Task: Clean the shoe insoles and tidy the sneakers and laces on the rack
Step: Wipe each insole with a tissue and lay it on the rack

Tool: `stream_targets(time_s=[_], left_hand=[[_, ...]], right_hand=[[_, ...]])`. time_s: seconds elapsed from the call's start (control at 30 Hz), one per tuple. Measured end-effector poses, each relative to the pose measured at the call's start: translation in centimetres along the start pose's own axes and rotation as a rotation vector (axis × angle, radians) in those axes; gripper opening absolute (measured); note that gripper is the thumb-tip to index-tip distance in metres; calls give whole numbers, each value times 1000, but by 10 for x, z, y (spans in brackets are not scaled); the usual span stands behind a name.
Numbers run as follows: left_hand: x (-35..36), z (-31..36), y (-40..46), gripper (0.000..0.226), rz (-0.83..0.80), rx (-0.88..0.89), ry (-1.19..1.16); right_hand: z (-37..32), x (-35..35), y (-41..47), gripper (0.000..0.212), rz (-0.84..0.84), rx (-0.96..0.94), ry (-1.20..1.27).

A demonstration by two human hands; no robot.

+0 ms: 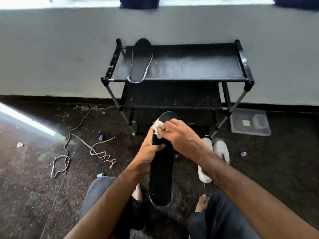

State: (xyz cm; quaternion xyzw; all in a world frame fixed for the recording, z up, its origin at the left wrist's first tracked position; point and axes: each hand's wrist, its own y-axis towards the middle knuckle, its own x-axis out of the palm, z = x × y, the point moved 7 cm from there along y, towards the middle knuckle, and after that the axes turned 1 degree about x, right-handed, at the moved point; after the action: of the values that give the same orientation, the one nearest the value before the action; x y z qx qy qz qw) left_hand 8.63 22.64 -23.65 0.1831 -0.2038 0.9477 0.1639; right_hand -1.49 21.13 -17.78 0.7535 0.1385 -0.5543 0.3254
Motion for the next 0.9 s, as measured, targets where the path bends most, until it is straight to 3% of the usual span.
stream_targets(time_s=[0.17, 0.3, 0.4, 0.57, 0.7, 0.8, 0.9], left_hand=[[29, 31, -57, 85, -89, 105, -14], [31, 43, -96, 85, -66, 135, -57], [31, 41, -124, 74, -67, 113, -132], [43, 30, -161, 46, -82, 42, -243], [42, 12, -167, 55, -46, -91, -302], [33, 3, -152, 47, -61, -55, -354], [23, -2, -134, 43, -46, -19, -339]], right_hand=[[-9, -59, -11, 34, 159, 229, -45], [-61, -91, -19, 37, 161, 119, -42], [-89, -108, -33, 36, 151, 76, 8], [-99, -127, -53, 34, 280, 297, 139], [-119, -113, -58, 35, 237, 221, 155], [-130, -88, -57, 34, 127, 89, 69], [-109, -74, -54, 41, 108, 140, -2]])
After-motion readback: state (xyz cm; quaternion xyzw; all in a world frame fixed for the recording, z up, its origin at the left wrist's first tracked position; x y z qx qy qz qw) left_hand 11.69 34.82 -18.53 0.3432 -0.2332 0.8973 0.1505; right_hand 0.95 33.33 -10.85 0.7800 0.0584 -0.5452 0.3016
